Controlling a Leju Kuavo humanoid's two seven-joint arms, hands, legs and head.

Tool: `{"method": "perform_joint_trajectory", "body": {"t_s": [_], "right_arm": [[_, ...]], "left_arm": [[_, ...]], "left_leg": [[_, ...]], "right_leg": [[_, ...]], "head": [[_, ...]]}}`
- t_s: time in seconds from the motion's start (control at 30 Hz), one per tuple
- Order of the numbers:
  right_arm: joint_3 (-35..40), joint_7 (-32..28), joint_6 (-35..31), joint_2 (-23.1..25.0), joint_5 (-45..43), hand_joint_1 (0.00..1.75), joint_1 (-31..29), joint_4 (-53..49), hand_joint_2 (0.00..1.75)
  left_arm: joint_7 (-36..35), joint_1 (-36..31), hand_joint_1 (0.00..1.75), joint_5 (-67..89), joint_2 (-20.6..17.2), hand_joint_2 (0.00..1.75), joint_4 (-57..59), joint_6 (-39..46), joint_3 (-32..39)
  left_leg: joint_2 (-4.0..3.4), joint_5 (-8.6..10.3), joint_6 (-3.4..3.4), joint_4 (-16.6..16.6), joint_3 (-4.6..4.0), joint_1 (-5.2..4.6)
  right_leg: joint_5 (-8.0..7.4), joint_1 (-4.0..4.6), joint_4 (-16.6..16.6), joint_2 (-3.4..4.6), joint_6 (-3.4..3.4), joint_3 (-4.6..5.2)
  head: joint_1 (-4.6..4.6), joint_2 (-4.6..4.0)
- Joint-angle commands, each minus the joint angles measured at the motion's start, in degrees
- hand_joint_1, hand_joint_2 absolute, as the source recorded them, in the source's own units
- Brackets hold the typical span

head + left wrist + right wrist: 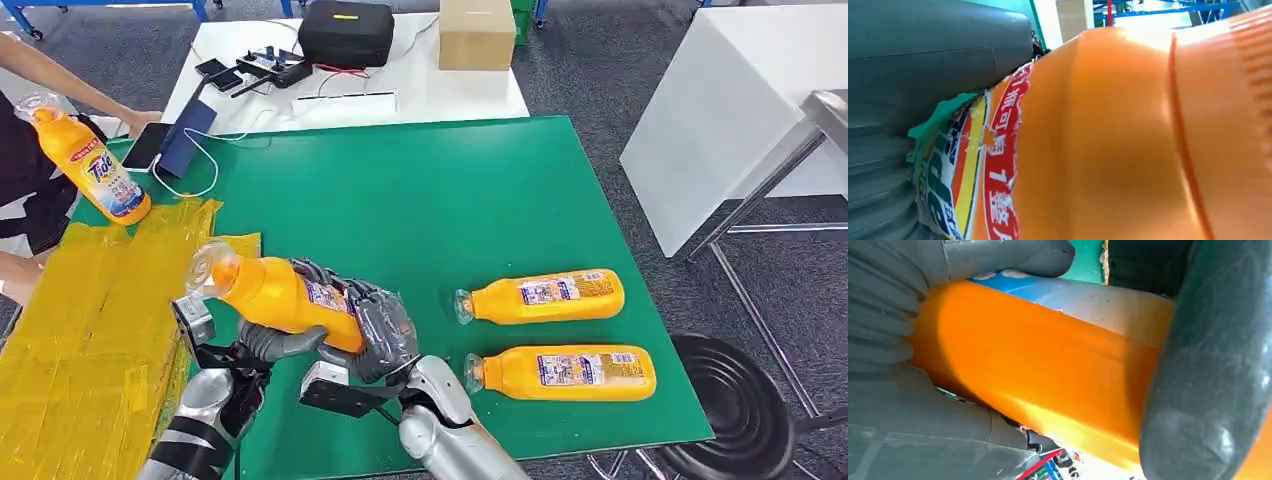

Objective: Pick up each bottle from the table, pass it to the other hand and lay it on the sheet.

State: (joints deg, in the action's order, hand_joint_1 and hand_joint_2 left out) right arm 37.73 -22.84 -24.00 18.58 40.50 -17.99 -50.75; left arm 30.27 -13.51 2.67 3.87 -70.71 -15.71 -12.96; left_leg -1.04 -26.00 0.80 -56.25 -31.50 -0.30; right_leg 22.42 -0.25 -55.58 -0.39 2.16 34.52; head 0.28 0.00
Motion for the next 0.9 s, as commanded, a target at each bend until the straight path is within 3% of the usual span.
{"method": "perform_joint_trajectory", "body": {"t_s": [0.03, 0.83, 0.9], "right_arm": [[1.1, -1.3, -1.2, -1.8, 1.0, 0.00, 4.3, -1.7, 1.75], [0.9, -1.3, -1.1, -1.9, 0.9, 0.00, 4.2, -2.2, 1.75], [0.5, -1.5, -1.0, -2.1, 0.4, 0.00, 4.7, -3.2, 1.75]], "left_arm": [[-0.6, -2.9, 1.75, 1.9, 4.2, 1.75, -6.3, 9.1, 2.8], [-0.6, -2.9, 1.75, 2.5, 3.9, 1.75, -6.4, 9.6, 2.7], [0.1, -3.0, 1.75, 7.1, 3.7, 1.75, -6.4, 13.8, 1.9]], "left_leg": [[0.41, -0.09, -0.05, -0.1, 0.10, 0.11], [0.27, -0.08, -0.06, 0.0, 0.16, 0.11], [0.19, -0.01, -0.03, 0.0, 0.04, 0.05]], "right_leg": [[0.16, 0.09, 0.0, -0.31, -0.01, -0.26], [0.11, 0.09, 0.1, -0.18, -0.02, -0.29], [0.05, 0.04, 0.0, -0.13, -0.01, -0.12]], "head": [[-0.02, 0.00], [0.00, 0.00], [0.00, 0.00]]}}
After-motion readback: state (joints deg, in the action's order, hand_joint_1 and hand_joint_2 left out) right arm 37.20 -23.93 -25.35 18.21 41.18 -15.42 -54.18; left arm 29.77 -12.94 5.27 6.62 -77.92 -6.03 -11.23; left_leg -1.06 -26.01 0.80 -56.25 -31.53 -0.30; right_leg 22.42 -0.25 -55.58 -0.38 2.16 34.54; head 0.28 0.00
